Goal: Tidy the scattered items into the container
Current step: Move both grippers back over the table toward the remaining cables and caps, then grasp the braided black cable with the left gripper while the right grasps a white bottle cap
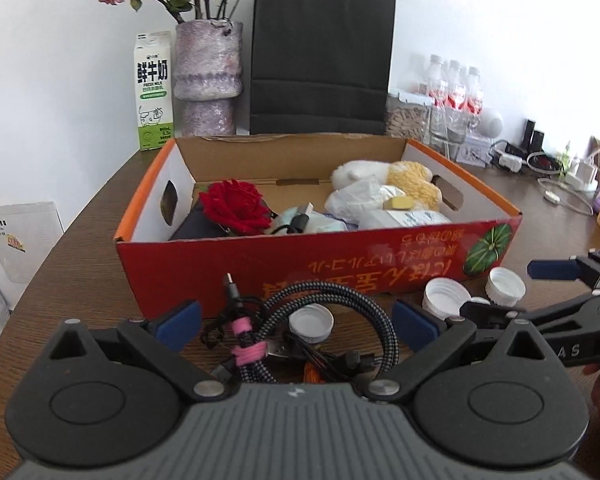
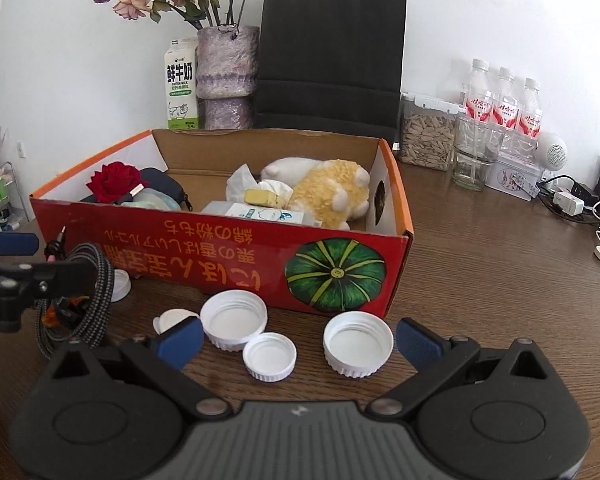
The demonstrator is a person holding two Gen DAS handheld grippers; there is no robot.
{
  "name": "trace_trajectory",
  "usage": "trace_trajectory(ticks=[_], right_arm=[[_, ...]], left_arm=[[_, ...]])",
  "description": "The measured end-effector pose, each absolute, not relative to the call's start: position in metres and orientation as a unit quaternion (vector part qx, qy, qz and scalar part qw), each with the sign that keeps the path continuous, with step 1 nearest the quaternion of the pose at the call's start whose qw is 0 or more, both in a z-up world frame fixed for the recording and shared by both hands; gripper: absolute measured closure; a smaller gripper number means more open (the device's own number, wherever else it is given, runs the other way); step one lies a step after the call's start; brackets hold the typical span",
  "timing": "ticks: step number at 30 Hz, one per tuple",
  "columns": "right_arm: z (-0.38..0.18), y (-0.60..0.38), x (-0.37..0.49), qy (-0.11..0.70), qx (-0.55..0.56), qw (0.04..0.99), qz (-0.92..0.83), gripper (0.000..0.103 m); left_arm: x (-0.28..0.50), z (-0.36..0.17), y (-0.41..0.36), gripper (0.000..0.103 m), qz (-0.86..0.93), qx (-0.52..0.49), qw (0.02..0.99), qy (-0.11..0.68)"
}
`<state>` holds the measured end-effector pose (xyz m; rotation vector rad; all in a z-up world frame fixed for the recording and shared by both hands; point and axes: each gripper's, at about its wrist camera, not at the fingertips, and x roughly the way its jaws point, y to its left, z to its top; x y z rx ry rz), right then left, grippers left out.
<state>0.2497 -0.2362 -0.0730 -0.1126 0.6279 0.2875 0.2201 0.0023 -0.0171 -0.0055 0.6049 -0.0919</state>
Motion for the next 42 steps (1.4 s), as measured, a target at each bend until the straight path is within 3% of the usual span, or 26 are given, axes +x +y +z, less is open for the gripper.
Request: trace_trajectory(ticks=[18,21,22,42], right_arm=[[-0.074,-0.24,0.247,0.313,-0.058,0.935,0.155,0.0],[-0.076,-0.238,0.247,0.316,-0.06,0.934,0.157,0.0],[-0.076,-0.238,0.247,0.316,-0.061,0.934,0.157,0.0],[-0.077,-0.237,0.247,0.316,-0.064,0.934,0.156,0.0]], left_arm=[[0.241,-0.036,-0.01,0.0,-0.03,0.009,0.933,0.359],[0.239,-0.035,-0.006,0.001,-0.033,-0.006,0.934,0.355],[0.238,-0.034,-0.003,0.008,-0.038,-0.014,0.935,0.353],[0.217,-0.01,0.003,0.01,-0.036,-0.026,0.957,0.286]])
